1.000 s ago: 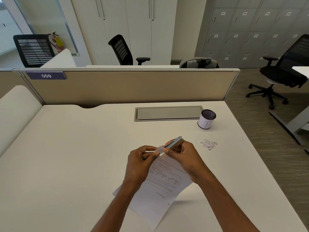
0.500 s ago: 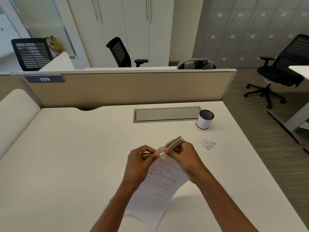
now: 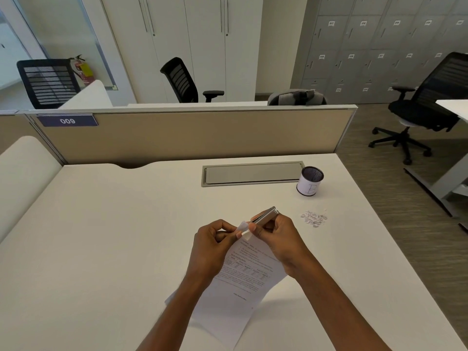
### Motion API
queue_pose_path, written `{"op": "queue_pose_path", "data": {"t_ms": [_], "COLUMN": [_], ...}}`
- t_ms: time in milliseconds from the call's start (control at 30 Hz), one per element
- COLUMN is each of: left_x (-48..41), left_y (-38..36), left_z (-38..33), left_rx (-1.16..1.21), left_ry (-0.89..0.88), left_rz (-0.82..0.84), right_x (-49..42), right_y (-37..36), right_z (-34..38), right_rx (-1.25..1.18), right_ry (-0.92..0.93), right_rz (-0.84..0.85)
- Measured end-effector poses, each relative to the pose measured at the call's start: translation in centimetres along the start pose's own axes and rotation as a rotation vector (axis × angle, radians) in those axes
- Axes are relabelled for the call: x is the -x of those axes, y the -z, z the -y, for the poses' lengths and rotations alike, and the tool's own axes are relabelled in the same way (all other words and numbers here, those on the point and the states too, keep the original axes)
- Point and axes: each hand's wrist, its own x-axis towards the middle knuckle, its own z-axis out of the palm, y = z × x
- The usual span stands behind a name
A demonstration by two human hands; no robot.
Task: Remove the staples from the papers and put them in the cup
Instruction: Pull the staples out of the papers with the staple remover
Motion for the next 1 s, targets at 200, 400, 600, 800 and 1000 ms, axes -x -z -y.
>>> {"op": "queue_pose_path", "data": {"t_ms": [200,400,600,800,1000], "left_x": [0.03,-0.05,0.00,0.06,-0.11], "left_y": [-0.02,0.04,-0.12,-0.09,-0.17], "left_z": [-0.07,0.05,0.16,0.29,0.15], "left_rx": [0.012,0.026,0.026,0.021,0.025], "left_ry": [0.004,0.004,0.009,0.013,0.015], "left_rz": [0.008,0.011,0.002,-0.005,-0.004], "right_x": [-0.05,-0.10,-0.29,-0.40,-0.42], "right_y": [0.06,-0.01,-0.02,0.03,0.04], "right_z": [0.05,0.24,0.07,-0.06,0.09], "right_rx": [-0.014,-0.022,-0.036,-0.024,-0.038], "right_ry": [-0.009,-0.021,-0.025,-0.025,-0.016], "right_rz": [0.002,0.002,0.010,0.014,0.020]}}
